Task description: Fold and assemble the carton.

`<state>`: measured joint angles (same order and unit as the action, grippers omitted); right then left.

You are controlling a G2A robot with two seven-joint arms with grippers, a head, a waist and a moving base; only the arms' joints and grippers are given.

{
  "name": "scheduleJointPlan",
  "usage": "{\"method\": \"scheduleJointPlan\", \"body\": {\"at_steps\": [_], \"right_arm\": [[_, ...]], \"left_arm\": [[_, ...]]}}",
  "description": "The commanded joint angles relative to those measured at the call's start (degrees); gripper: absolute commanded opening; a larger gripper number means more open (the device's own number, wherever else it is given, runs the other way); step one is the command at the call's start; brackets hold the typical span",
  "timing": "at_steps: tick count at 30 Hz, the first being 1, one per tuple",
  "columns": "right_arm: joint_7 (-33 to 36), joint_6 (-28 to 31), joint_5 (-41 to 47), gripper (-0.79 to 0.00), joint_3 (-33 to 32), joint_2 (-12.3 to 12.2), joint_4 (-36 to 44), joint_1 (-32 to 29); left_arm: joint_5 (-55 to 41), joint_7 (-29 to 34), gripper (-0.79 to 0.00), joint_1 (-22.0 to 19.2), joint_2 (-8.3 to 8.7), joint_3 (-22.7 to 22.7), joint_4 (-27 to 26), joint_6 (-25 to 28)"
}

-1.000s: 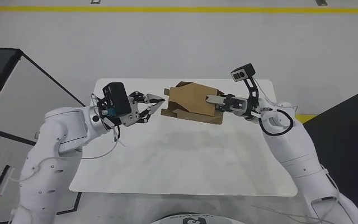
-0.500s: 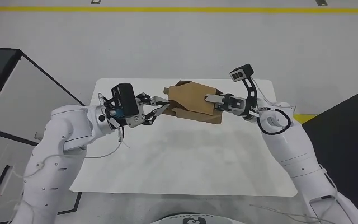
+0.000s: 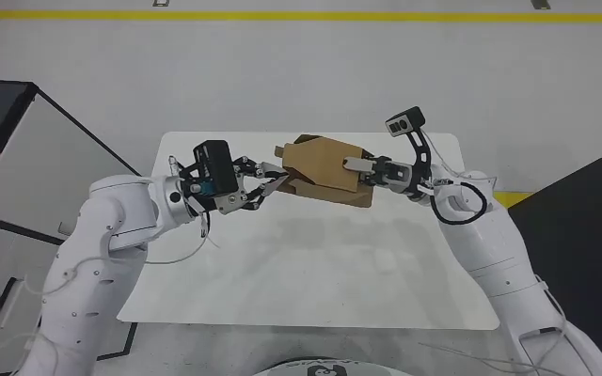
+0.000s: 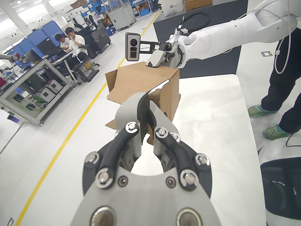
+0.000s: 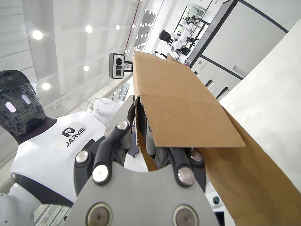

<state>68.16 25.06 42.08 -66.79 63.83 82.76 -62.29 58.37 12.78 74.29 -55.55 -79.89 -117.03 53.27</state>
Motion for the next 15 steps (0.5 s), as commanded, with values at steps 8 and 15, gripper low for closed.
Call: {"method": "scheduleJointPlan", "body": {"at_steps": [8, 15], "right_arm": [[-1.2, -0.5, -0.8, -0.785, -0.1, 0.2, -0.3, 0.1], [-1.7, -0.8, -1.3, -0.785, -0.1, 0.3, -0.3, 0.1]], "left_arm": [[-0.5, 0.2, -0.785, -0.5, 0.20, 1.0, -0.2, 2.0], [-0.8, 0.4, -0.785, -0.6, 0.43, 1.4, -0.8, 3.6]]}}
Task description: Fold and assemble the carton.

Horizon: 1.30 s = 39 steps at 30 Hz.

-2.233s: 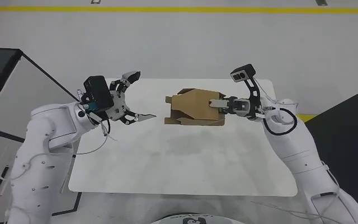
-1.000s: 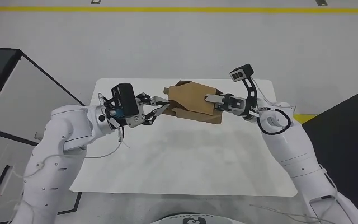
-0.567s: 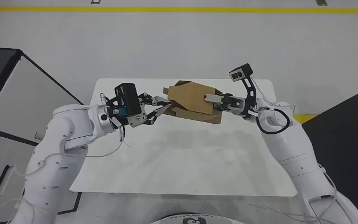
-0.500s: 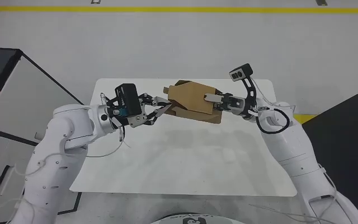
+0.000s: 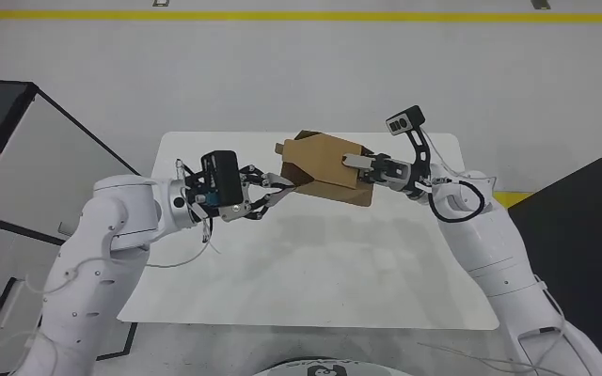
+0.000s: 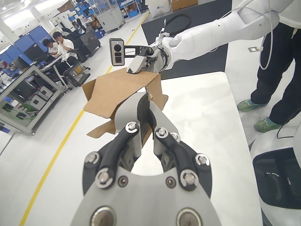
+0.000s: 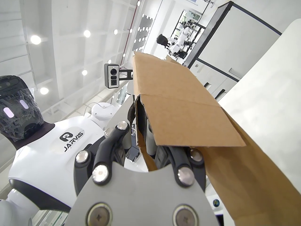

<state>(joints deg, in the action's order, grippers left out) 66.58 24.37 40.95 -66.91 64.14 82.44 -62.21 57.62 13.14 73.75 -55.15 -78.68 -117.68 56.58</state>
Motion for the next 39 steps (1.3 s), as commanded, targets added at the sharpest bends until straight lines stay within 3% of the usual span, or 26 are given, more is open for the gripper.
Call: {"method": "scheduleJointPlan", "body": {"at_steps": [1, 22, 39], "right_arm": [[-0.2, -0.2, -0.1, -0.785, 0.1, 0.1, 0.0, 0.0], [-1.3, -1.2, -1.0, -0.785, 0.4, 0.5, 0.8, -0.7], [-0.9, -1.6, -0.1, -0.785, -1.1, 0.4, 1.5, -1.8]], "left_arm": [[-0.1, 0.2, -0.785, -0.1, 0.06, 0.3, -0.3, 0.4], [2.9, 2.1, -0.785, -1.8, -0.04, 5.4, -1.5, -1.6], [4.6, 1.6, -0.785, -1.3, 0.21, 4.9, -1.2, -3.7]]}}
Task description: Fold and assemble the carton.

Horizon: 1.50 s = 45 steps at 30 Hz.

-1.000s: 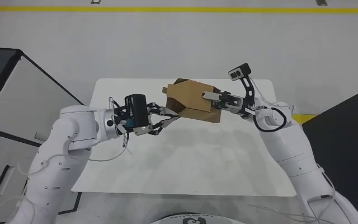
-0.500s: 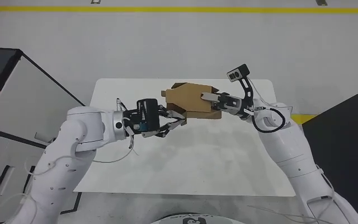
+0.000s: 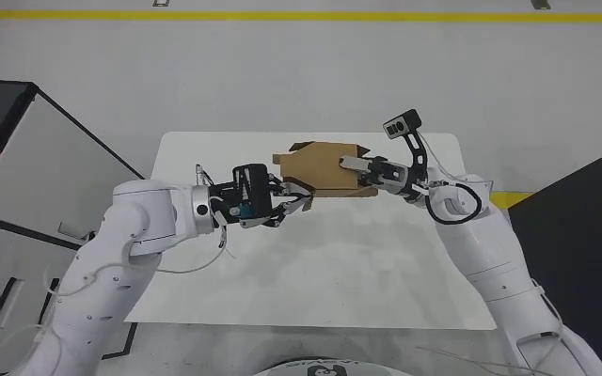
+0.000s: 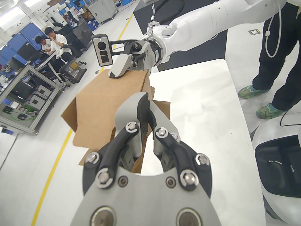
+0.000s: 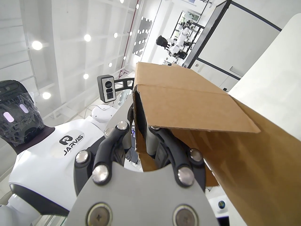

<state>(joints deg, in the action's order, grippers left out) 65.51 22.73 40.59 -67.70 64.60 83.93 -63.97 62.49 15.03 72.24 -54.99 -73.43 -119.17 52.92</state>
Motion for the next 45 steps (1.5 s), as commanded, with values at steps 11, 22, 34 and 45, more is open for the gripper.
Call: {"method": "scheduleJointPlan", "body": {"at_steps": [11, 22, 34, 45], "right_arm": [[4.1, 1.7, 2.4, -0.785, -1.6, -0.1, 0.4, -0.5], [5.5, 2.6, 3.4, -0.785, -2.8, -0.2, 0.5, -1.2], [7.3, 1.3, 2.2, -0.785, -2.9, -0.4, 0.8, -1.6], [5.3, -1.8, -1.9, -0.785, -2.7, -0.5, 1.0, -1.7]], "left_arm": [[-2.5, 0.1, -0.785, 2.0, 0.35, -2.4, 1.7, -2.9], [-4.0, 1.3, -0.785, 2.3, 0.49, -2.3, 1.9, -3.6], [-5.4, 1.3, -0.785, 1.6, 0.49, -1.7, 2.5, -4.1], [-5.6, -0.4, -0.785, 1.4, 0.56, -1.9, 1.8, -3.1]]}}
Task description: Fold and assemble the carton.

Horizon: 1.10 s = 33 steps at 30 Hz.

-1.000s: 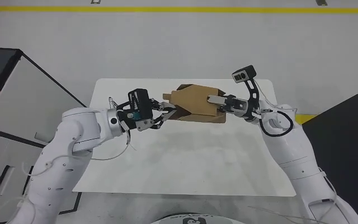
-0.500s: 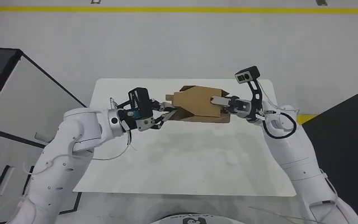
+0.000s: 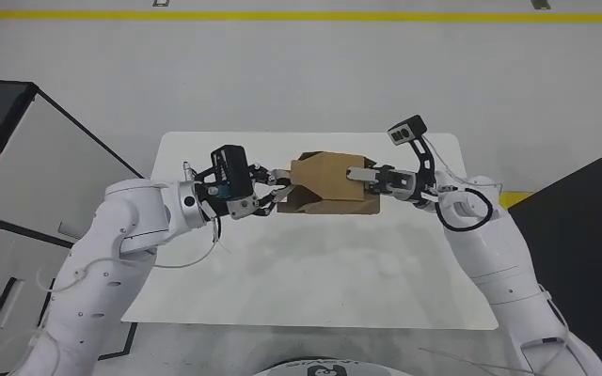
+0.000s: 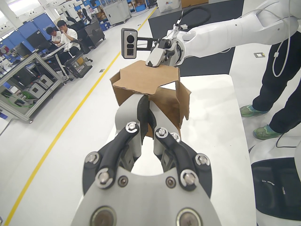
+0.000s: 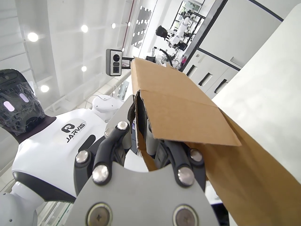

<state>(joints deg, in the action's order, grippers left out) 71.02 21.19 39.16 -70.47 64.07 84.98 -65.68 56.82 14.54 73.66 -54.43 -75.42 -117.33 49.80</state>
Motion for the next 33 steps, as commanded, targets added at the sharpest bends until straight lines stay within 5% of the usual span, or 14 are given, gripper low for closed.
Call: {"method": "scheduleJointPlan", "body": {"at_steps": [1, 33], "right_arm": [[-0.3, -0.4, -0.9, -0.785, 0.2, 0.0, 0.0, 0.0], [-1.4, -2.3, -6.1, -0.785, 2.5, -0.1, 0.6, 0.4]], "left_arm": [[0.0, 0.1, -0.785, -0.1, 0.01, 0.1, -0.1, 0.0], [3.8, 2.0, -0.785, -2.6, 0.02, 3.3, -2.8, 0.5]]}}
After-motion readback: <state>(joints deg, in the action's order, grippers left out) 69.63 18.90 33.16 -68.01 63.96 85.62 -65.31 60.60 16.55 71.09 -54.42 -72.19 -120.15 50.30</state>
